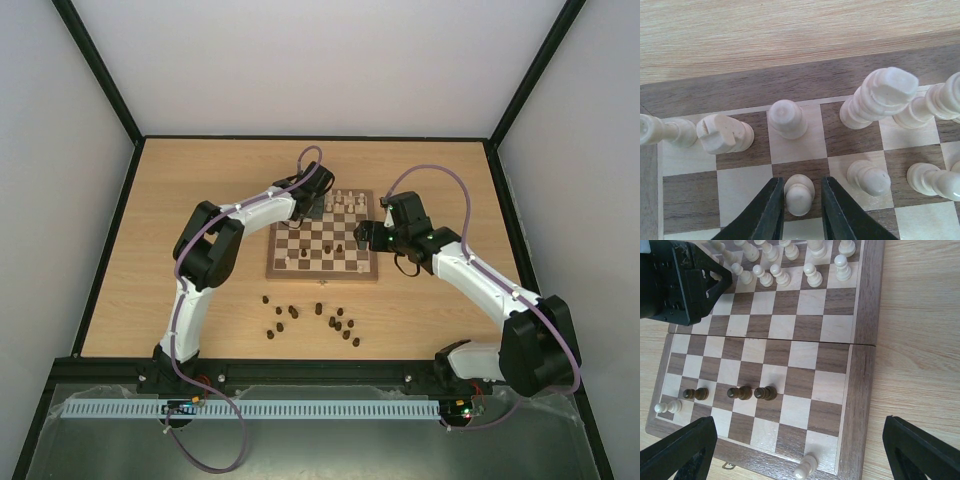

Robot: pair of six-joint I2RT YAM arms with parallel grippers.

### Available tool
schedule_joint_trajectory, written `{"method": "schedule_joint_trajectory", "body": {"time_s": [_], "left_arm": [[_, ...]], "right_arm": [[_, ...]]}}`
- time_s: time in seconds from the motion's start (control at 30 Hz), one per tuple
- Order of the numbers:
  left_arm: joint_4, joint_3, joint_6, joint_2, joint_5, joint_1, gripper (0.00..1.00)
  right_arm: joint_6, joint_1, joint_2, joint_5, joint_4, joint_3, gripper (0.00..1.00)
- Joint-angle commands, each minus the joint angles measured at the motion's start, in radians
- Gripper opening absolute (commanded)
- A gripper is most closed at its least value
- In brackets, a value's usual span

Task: Set up the chess pieces on the board
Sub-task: Place the chess piece on the chessboard.

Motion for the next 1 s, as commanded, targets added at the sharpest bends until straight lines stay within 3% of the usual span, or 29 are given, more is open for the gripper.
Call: {"method": "schedule_joint_trajectory", "body": {"time_s": [0.0,0.53,0.97], "left_arm": [[0.002,0.028,0.01,0.009,0.01,-0.004,0.24],[0.002,0.03,0.01,-0.003,-0.01,-0.015,0.26],[-0.058,-0.101,-0.042,-0.26,-0.077,-0.015,0.53]], "right_arm": [[-0.01,0.009,0.014,0.009,-0.009,-0.002,0.92],[-0.01,0.016,0.019,0.01,-0.01,0.001,0.92],[-0.01,0.022,0.005,0.01,-0.007,-0.001,0.93]]}}
